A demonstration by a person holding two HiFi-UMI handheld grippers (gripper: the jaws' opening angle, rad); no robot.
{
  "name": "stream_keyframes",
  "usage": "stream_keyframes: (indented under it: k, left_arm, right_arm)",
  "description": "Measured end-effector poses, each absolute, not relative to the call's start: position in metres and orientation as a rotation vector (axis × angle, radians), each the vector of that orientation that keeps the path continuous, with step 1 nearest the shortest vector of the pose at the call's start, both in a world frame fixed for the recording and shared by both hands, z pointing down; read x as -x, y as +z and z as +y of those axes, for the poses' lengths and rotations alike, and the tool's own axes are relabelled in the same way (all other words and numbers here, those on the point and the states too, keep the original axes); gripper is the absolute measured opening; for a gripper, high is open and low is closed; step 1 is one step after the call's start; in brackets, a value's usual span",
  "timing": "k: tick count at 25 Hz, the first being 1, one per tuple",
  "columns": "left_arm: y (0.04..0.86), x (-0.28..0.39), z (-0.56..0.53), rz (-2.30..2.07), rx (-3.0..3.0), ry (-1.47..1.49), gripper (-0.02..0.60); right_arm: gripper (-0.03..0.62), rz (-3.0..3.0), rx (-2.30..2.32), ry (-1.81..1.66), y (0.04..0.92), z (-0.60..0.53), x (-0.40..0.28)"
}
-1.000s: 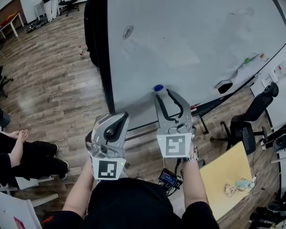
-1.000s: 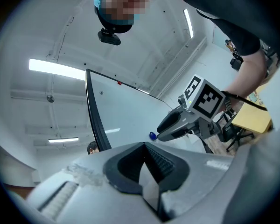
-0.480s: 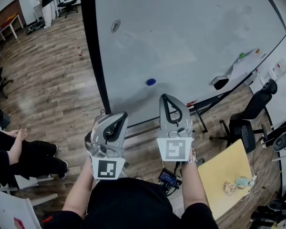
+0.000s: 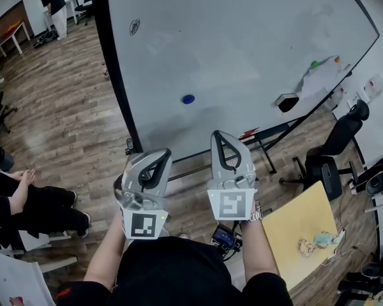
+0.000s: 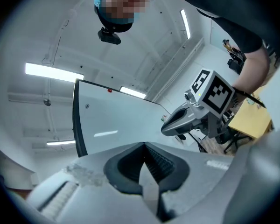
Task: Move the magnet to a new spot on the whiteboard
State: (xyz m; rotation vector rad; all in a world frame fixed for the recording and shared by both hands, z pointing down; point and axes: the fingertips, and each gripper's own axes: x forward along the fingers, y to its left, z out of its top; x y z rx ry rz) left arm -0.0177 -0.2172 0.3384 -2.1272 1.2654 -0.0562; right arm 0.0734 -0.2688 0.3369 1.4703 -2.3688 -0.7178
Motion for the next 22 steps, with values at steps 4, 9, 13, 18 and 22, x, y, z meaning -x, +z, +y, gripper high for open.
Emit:
stream_keyframes:
  k: [4,9,13,18,22]
  left_arm:
    - [0.341,0.007,-0.206,1.271,2.137,-0.058,0.000]
    - [0.341,-0.006,-0.190,1.268,2.132,-0.063,0.000]
    - [0.334,-0.018,-0.176,1.253,2.115,-0.063,0.000]
    - [0.334,-0.027,-0.157,1.258,2.117,-0.066,0.000]
    - [0.339,-0.032,-0.142,1.276,2.119,-0.077,0.000]
  right_arm:
    - [0.003,-2.384,-1.472,-0.722,0.338,-0.254,-0.082]
    - [0.003,-2.398,-1.473,-0.721,0.339,-0.233,-0.094]
    - [0.003,-2.407,-1.470,-0.719,0.339,-0.216,-0.102]
    - [0.003,-2.428,-1.479,-0.717,0.337,-0.192,-0.111]
    - [0.003,-2.433,-1.468,-0.716,0.339,-0.174,-0.117]
